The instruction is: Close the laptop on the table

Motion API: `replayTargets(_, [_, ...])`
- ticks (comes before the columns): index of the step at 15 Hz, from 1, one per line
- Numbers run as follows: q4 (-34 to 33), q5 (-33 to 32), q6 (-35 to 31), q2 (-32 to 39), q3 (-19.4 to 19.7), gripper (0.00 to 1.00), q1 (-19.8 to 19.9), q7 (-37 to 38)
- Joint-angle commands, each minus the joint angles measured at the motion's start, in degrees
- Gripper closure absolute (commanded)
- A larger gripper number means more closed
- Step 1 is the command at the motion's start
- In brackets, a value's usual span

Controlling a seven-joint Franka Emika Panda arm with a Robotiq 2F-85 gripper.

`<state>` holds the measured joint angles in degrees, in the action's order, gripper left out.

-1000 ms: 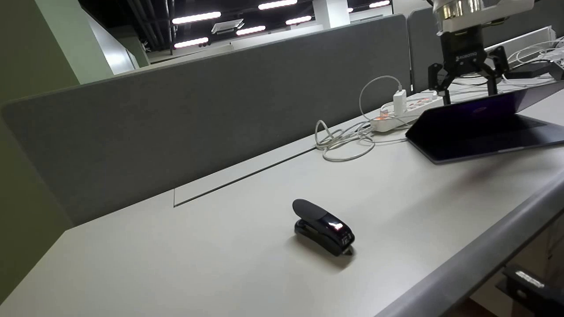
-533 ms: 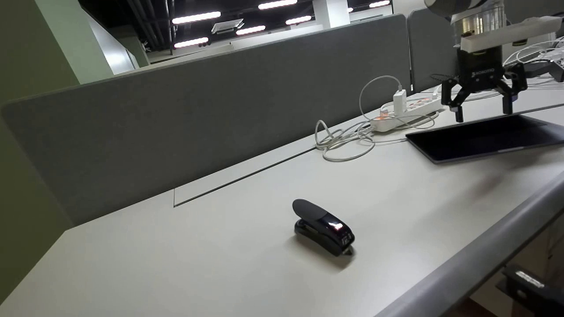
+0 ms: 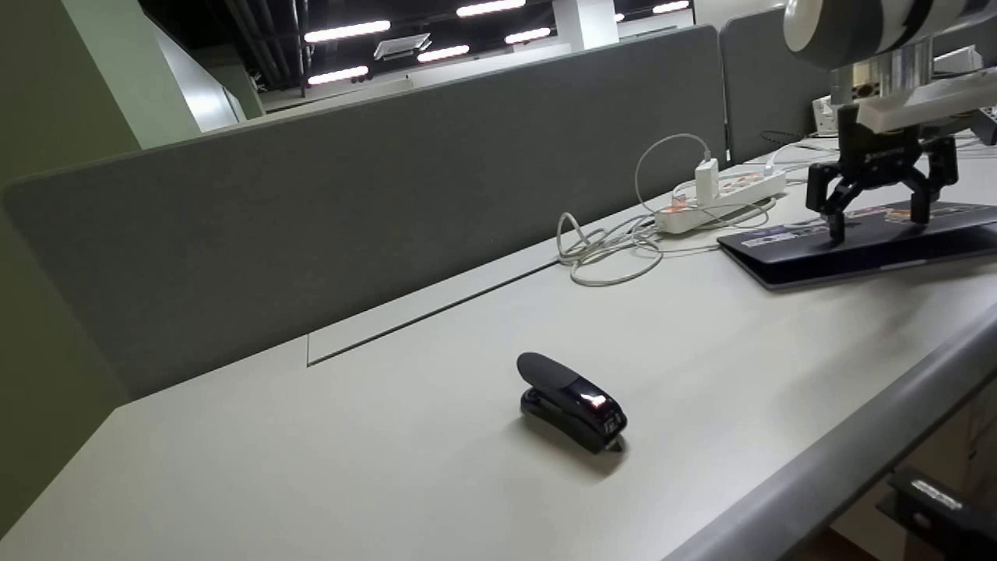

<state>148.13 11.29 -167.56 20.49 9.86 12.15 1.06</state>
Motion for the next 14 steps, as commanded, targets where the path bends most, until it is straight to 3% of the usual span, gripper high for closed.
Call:
replayTargets(1, [1.7, -0.4, -7.5, 2.0, -1.5, 0.00, 2.3, -1.5])
replayTargets(4, [1.8, 0.4, -10.9, 3.8, -3.1, 0.00, 3.9, -2.9])
replayTargets(9, [1.3, -1.6, -10.5, 5.3, -7.4, 0.00, 9.1, -4.1])
replayTargets(14, [1.3, -0.3, -7.4, -1.7, -13.2, 0.00, 16.4, -5.6])
